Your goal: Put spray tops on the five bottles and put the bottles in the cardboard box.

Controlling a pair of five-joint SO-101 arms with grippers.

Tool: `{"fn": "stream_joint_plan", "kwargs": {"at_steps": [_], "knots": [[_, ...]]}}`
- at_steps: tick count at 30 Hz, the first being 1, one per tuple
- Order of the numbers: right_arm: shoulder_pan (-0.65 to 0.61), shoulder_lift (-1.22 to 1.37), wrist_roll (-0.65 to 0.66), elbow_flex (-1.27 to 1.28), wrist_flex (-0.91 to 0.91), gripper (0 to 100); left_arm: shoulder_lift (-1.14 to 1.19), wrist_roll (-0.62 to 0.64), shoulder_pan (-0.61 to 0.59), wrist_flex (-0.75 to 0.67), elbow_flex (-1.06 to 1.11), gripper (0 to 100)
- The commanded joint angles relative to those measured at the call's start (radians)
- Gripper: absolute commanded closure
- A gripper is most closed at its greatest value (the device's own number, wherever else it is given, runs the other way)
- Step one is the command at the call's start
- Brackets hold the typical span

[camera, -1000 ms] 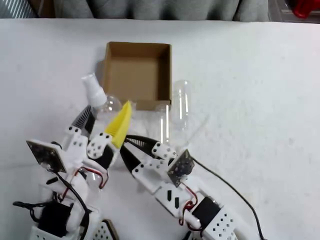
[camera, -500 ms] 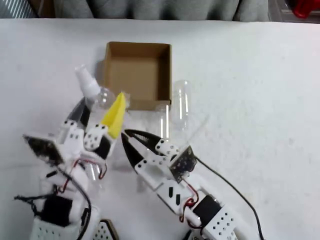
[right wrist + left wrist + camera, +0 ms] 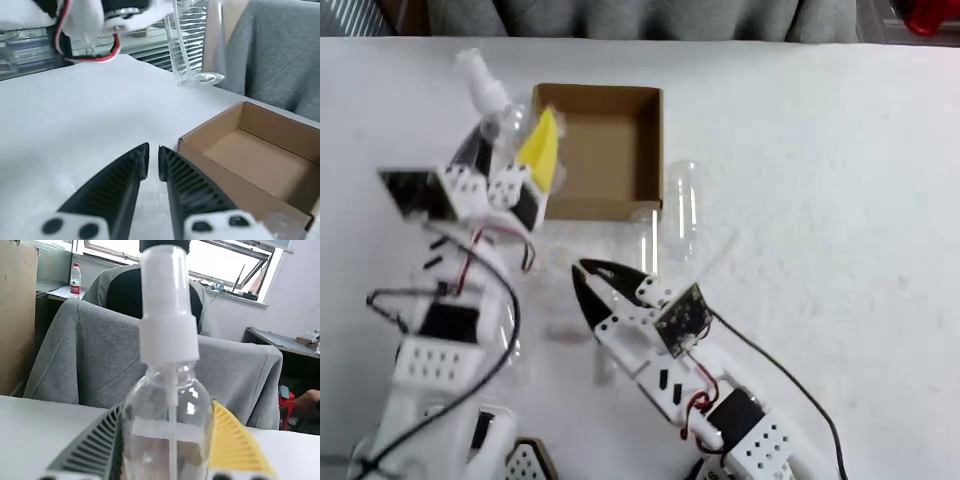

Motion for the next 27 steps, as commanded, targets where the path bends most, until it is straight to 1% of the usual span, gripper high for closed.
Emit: {"fn": "stream_joint_plan", "kwargs": {"at_steps": [1,4,8,10,15,22,27], "knots": [[0.044,-0.01,0.008,0.002,0.001,98.2,0.176,-0.005,-0.025,-0.087,-0.163,98],[0.096,-0.01,0.008,-0.003,-0.005,98.2,0.306,-0.005,-0.027,-0.144,-0.227,98],[0.14,-0.005,0.008,-0.017,-0.001,98.2,0.475,-0.005,-0.027,-0.279,-0.292,98],[0.143,-0.004,0.008,-0.017,-0.001,98.2,0.556,-0.005,-0.028,-0.334,-0.325,98],[0.143,-0.002,0.008,-0.017,-0.001,98.2,0.733,-0.006,-0.03,-0.413,-0.41,98],[0.143,-0.002,0.008,-0.017,-0.001,98.2,0.932,-0.006,-0.03,-0.566,-0.502,98],[0.14,-0.002,0.008,-0.017,-0.001,98.2,1.041,-0.006,-0.036,-0.612,-0.554,98]]}}
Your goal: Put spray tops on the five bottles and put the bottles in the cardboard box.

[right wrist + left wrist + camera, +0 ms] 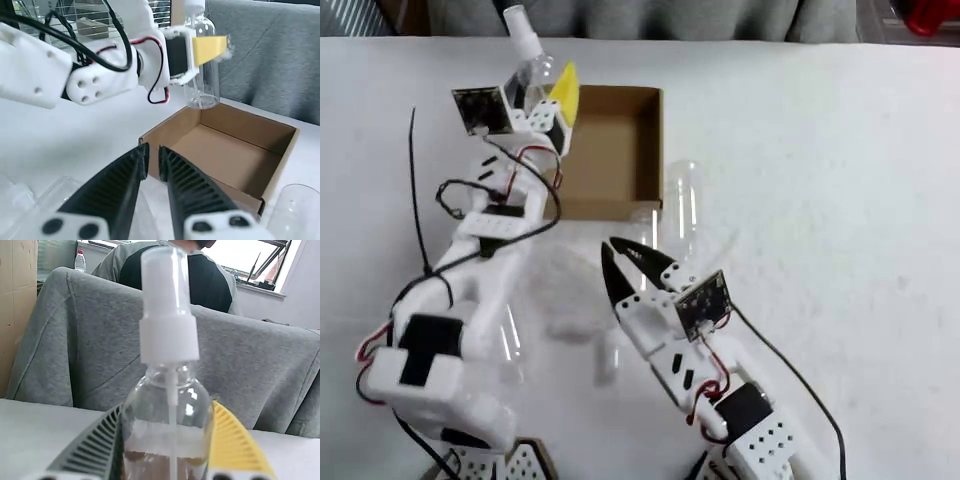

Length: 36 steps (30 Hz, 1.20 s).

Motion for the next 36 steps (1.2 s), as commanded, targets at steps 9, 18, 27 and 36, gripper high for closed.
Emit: {"fn": "stream_joint_plan", "kwargs": {"at_steps": [9,18,27,36], "knots": [[0.007,-0.001,0.008,-0.015,-0.001,98.2,0.239,-0.006,-0.071,-0.098,-0.245,98],[0.007,-0.001,0.008,-0.015,-0.001,98.2,0.424,-0.006,-0.067,-0.097,-0.423,98],[0.007,-0.005,0.008,-0.015,-0.001,98.2,0.587,-0.006,-0.067,-0.044,-0.608,98],[0.005,-0.007,0.008,-0.015,-0.004,98.2,0.665,-0.006,-0.067,-0.038,-0.632,98]]}}
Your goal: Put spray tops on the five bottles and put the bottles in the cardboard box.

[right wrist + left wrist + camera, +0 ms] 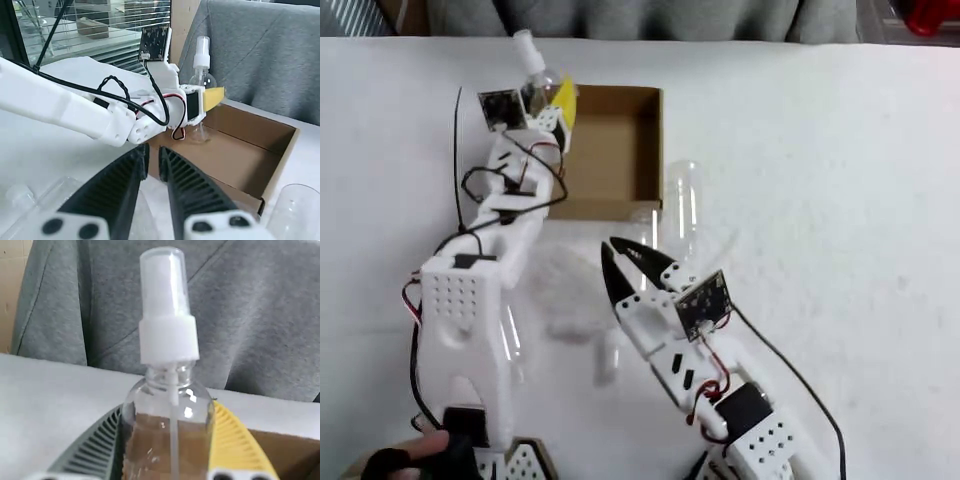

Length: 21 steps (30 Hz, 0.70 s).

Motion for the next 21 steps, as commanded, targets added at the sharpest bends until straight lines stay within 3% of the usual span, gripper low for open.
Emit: {"fn": "stream_joint_plan", "kwargs": {"at_steps": [1,7,21], "knots": [[0.005,-0.007,0.008,-0.015,-0.004,98.2,-0.016,-0.006,-0.01,-0.005,-0.069,98],[0.005,-0.007,0.008,-0.015,-0.002,98.2,0.021,-0.106,-0.01,-0.005,-0.091,98],[0.005,-0.002,0.008,-0.015,-0.002,98.2,0.104,-0.11,-0.012,0.002,-0.218,98]]}}
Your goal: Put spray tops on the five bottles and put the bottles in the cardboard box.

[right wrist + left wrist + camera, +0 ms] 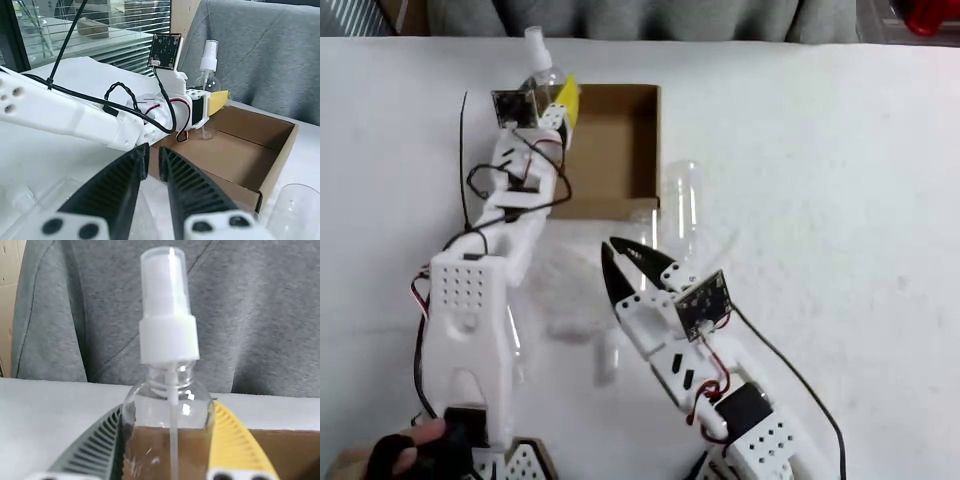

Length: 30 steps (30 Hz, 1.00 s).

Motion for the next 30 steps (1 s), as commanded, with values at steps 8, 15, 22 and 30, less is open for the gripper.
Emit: {"fn": "stream_joint_plan", "kwargs": {"at_steps": [8,15,22,30], "knots": [[0.005,-0.007,0.008,-0.015,-0.002,98.2,-0.021,-0.006,-0.012,0.051,-0.054,98],[0.005,-0.007,0.008,-0.015,-0.002,98.2,-0.021,-0.002,-0.015,0.057,-0.054,87],[0.005,-0.008,0.009,-0.015,-0.001,98.2,-0.022,0.063,-0.021,0.106,-0.061,80],[0.005,-0.008,0.009,-0.015,-0.001,98.2,-0.022,0.061,-0.021,0.106,-0.061,80]]}}
